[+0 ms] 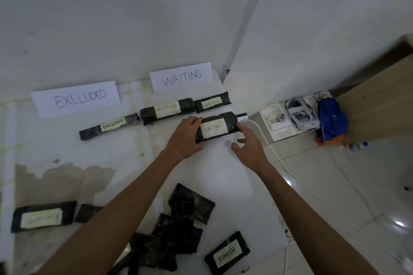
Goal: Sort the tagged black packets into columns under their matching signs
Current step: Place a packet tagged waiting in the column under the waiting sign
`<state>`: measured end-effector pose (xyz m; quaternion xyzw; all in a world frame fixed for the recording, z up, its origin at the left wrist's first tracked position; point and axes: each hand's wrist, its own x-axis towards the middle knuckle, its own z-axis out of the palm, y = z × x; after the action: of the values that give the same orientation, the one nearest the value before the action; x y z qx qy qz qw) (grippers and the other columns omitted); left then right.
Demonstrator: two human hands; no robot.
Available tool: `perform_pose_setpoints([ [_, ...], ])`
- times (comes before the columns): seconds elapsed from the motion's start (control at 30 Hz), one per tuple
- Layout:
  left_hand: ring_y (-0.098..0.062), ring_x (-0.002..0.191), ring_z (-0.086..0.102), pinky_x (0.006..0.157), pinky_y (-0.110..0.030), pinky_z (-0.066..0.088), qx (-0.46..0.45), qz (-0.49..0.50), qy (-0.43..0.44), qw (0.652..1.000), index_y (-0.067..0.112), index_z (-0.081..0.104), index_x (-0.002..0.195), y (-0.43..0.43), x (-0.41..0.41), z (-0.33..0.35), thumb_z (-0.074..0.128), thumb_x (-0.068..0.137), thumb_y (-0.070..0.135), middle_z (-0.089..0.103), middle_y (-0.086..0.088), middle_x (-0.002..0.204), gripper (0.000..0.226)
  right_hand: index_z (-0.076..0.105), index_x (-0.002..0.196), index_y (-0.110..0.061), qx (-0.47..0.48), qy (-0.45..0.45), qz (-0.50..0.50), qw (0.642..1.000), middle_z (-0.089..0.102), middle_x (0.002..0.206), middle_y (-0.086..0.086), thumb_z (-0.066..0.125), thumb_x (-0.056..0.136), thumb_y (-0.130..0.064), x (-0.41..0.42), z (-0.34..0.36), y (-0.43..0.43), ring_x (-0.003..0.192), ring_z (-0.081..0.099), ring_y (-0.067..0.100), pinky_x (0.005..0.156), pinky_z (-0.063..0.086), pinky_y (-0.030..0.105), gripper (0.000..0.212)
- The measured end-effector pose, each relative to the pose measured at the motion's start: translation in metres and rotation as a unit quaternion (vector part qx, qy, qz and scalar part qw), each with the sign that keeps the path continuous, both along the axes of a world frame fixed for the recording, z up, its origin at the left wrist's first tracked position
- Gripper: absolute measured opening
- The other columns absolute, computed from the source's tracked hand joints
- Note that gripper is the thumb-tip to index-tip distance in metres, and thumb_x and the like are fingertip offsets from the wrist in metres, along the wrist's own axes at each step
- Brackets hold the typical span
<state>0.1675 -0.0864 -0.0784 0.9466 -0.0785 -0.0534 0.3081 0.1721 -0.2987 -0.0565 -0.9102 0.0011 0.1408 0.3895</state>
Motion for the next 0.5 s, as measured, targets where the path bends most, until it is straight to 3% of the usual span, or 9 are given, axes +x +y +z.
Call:
perform_pose_setpoints([
  [0.13,-0.033,0.123,0.039,0.105,-0.039,0.034,-0.009,-0.012,-0.005,1.000,-0.002,0.036,0.136,-0.011,0.015,-0.007,0.071,0.072,0.010,0.043,-0.019,0.135,0.074,0.035,0.142,-0.014,0.007,-0.003,0.001,1.000,0.045,0.138,0.006,0.065,0.087,-0.016,0.016,-0.006,-0.013,0.102,0.056,0.017,0.082,0.046,0.024,0.063],
  [0.3,-0.033,0.121,0.041,0.105,-0.041,0.035,-0.007,-0.021,0.005,1.000,-0.001,0.037,0.136,-0.011,0.019,-0.017,0.070,0.073,0.011,0.043,-0.019,0.135,0.073,0.036,0.141,-0.014,-0.001,-0.003,0.024,1.000,0.046,0.136,0.007,0.064,0.087,-0.016,0.021,-0.012,-0.020,0.098,0.054,0.013,0.083,0.050,0.029,0.061],
  [0.5,-0.038,0.127,0.040,0.106,-0.044,0.032,0.011,-0.014,-0.044,0.999,-0.001,0.043,0.133,-0.003,0.005,-0.010,0.072,0.073,0.010,0.043,-0.021,0.138,0.068,0.031,0.143,-0.013,-0.012,0.001,0.025,1.000,0.039,0.139,0.010,0.065,0.087,-0.019,0.014,-0.007,-0.018,0.098,0.054,0.015,0.090,0.049,0.034,0.066],
])
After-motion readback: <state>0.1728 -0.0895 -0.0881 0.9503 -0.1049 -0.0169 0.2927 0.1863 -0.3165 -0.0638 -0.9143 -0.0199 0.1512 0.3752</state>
